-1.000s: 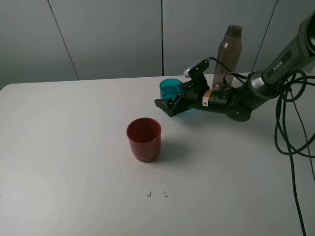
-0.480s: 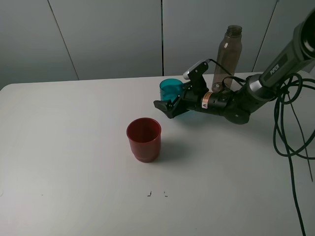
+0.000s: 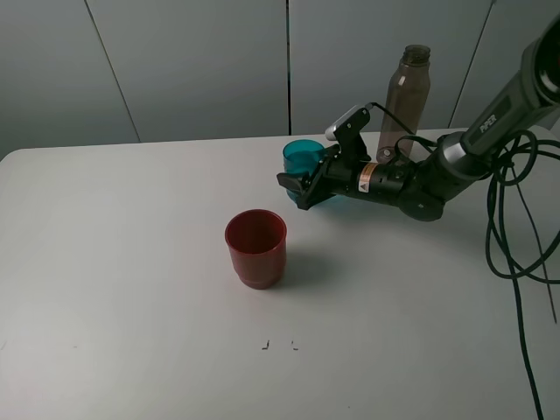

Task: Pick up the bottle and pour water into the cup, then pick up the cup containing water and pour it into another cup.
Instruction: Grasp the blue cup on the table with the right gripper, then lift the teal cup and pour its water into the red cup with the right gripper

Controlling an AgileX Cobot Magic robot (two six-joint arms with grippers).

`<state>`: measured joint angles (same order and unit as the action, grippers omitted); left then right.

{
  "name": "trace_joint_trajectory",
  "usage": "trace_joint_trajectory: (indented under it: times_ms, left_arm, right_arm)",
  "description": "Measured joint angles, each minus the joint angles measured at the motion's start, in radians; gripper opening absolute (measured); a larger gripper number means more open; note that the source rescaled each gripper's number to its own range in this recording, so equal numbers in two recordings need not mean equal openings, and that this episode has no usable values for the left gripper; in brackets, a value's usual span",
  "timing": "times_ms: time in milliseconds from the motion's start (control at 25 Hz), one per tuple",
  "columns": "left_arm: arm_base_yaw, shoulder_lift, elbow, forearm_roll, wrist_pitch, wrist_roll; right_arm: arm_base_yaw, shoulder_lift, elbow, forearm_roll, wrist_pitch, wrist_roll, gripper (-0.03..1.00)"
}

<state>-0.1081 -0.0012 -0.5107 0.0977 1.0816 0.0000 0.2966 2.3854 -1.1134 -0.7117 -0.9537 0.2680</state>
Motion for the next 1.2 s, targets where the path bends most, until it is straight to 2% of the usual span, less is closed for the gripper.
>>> trace_joint_trajectory:
  times_ms: [480, 880, 1200]
  left_arm:
    - [0.0, 0.0, 0.0, 0.0, 0.0, 0.0]
    - [0.0, 0.0, 0.0, 0.0, 0.0, 0.0]
    - [0.0, 0.0, 0.0, 0.0, 0.0, 0.0]
  right_arm:
    - [0.0, -0.003, 0.0, -0.01, 0.0, -0.024, 0.05]
    - [0.0, -0.102, 0.002, -0.144, 0.028, -0.046, 0.05]
    - [0.0, -0.179, 0.113, -0.165, 0.001, -0.182, 0.05]
